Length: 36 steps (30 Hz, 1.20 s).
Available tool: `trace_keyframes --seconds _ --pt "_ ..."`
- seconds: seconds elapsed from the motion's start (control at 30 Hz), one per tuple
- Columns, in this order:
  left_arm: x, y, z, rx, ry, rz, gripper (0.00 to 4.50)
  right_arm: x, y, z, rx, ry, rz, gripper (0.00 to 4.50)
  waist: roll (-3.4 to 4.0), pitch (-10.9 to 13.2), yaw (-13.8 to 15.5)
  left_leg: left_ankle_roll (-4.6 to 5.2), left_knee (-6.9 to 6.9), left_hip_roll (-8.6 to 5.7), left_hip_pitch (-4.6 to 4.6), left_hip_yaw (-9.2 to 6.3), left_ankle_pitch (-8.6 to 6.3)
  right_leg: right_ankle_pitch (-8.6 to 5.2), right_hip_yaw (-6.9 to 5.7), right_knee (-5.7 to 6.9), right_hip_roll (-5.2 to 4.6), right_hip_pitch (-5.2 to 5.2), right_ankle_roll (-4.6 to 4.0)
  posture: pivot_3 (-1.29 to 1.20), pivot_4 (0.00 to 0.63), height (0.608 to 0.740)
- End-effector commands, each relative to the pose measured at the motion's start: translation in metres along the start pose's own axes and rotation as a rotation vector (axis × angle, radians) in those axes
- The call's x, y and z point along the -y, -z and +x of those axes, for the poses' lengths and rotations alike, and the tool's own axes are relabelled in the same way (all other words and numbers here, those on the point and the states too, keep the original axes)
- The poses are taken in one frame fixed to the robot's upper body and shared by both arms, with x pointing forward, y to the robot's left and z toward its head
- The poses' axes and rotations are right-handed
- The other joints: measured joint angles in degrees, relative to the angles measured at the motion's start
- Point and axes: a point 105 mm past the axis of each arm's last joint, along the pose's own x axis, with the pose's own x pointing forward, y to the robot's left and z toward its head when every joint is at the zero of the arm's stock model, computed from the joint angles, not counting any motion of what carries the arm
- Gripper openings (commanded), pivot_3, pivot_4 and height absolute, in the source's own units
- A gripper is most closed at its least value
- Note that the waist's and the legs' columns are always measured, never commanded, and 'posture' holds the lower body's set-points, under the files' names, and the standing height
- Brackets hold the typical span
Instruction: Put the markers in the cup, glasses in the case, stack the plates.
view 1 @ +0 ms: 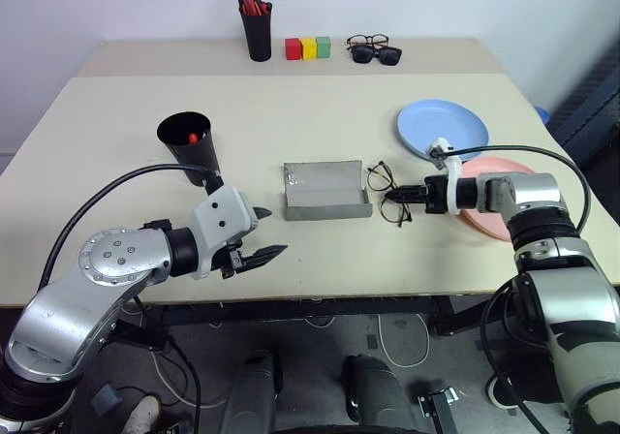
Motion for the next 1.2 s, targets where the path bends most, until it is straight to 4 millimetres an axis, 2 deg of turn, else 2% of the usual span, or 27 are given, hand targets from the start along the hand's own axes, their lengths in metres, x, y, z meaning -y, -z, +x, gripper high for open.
trace_keyframes --seconds 0.03,0.13,0.23,0.27,0.3,0.4,0.53,0.77,0.93,1.1,1.2 --pt "-0.004 -0.007 -0.001 0.024 -0.023 0.044 2.98 0.008 -0.026 -0.023 0.112 0.076 -0.118 0.03 0.00 0.00 0.04 0.00 0.00 0.00 0.00 0.00 0.00 0.00 0.00 0.00 0.00 0.00 0.00 0.00 0.150 0.740" --pt "-0.006 -0.004 -0.001 0.021 -0.033 0.036 2.98 0.005 -0.053 -0.038 0.233 0.115 -0.253 0.03 0.04 0.02 0.03 0.00 -0.01 -0.01 -0.02 0.01 0.00 0.00 0.00 -0.01 0.00 -0.01 0.00 0.00 0.150 0.740" --pt "-0.009 0.001 -0.003 0.012 -0.046 0.028 2.98 -0.027 -0.082 -0.044 0.349 0.028 -0.376 0.03 0.07 0.05 -0.31 0.00 -0.04 0.00 -0.02 0.01 0.00 0.00 0.00 0.00 0.00 -0.04 0.01 0.00 0.150 0.740" --pt "-0.010 0.002 -0.003 0.011 -0.048 0.027 2.98 -0.032 -0.085 -0.043 0.364 0.016 -0.392 0.03 0.07 0.04 -0.39 0.00 -0.07 0.01 -0.01 0.01 0.00 0.00 0.02 0.02 0.01 -0.06 0.02 0.00 0.150 0.740" --pt "-0.011 0.004 -0.003 0.005 -0.053 0.025 2.98 -0.047 -0.088 -0.039 0.388 -0.038 -0.430 0.03 0.07 0.04 -0.35 0.00 -0.09 0.04 0.02 0.01 0.00 0.01 0.01 0.02 0.04 -0.06 0.02 0.00 0.150 0.740" --pt "-0.013 0.009 -0.005 -0.009 -0.058 0.024 2.98 -0.087 -0.085 -0.023 0.425 -0.171 -0.544 0.03 0.07 0.04 -0.21 0.00 -0.14 0.23 0.03 -0.03 0.00 0.00 0.01 0.02 0.23 -0.06 0.01 0.00 0.150 0.740" --pt "-0.016 0.013 -0.010 -0.028 -0.074 0.021 2.98 -0.115 -0.059 0.014 0.376 -0.247 -0.736 0.03 0.08 0.05 -0.09 -0.01 -0.13 0.35 0.02 -0.02 0.00 0.01 0.01 0.03 0.35 -0.08 -0.03 0.00 0.150 0.740" --pt "-0.014 0.017 -0.016 -0.057 -0.100 0.019 2.98 -0.123 -0.049 0.051 0.355 -0.236 -0.920 0.03 0.10 0.06 -0.13 -0.15 -0.07 0.35 0.00 0.06 0.06 0.09 0.01 -0.05 0.29 -0.09 -0.16 0.00 0.150 0.740" --pt "-0.009 0.017 -0.020 -0.065 -0.117 0.005 2.98 -0.121 -0.055 0.061 0.367 -0.221 -0.969 0.03 0.10 0.06 -0.14 -0.19 -0.13 0.46 0.00 0.06 0.08 0.11 0.01 -0.01 0.37 -0.16 -0.20 0.00 0.150 0.740" --pt "-0.008 0.016 -0.023 -0.069 -0.145 -0.006 2.98 -0.109 -0.036 0.070 0.248 -0.243 -1.025 0.03 0.10 0.06 -0.14 -0.20 -0.15 0.47 0.01 0.07 0.09 0.11 0.01 -0.01 0.39 -0.16 -0.20 0.00 0.150 0.740" --pt "-0.008 0.015 -0.025 -0.069 -0.156 -0.011 2.98 -0.103 -0.031 0.069 0.200 -0.246 -1.031 1.13 0.11 0.06 -0.17 -0.20 -0.14 0.47 0.01 0.08 0.09 0.11 0.01 -0.01 0.39 -0.16 -0.21 0.00 0.150 0.740"
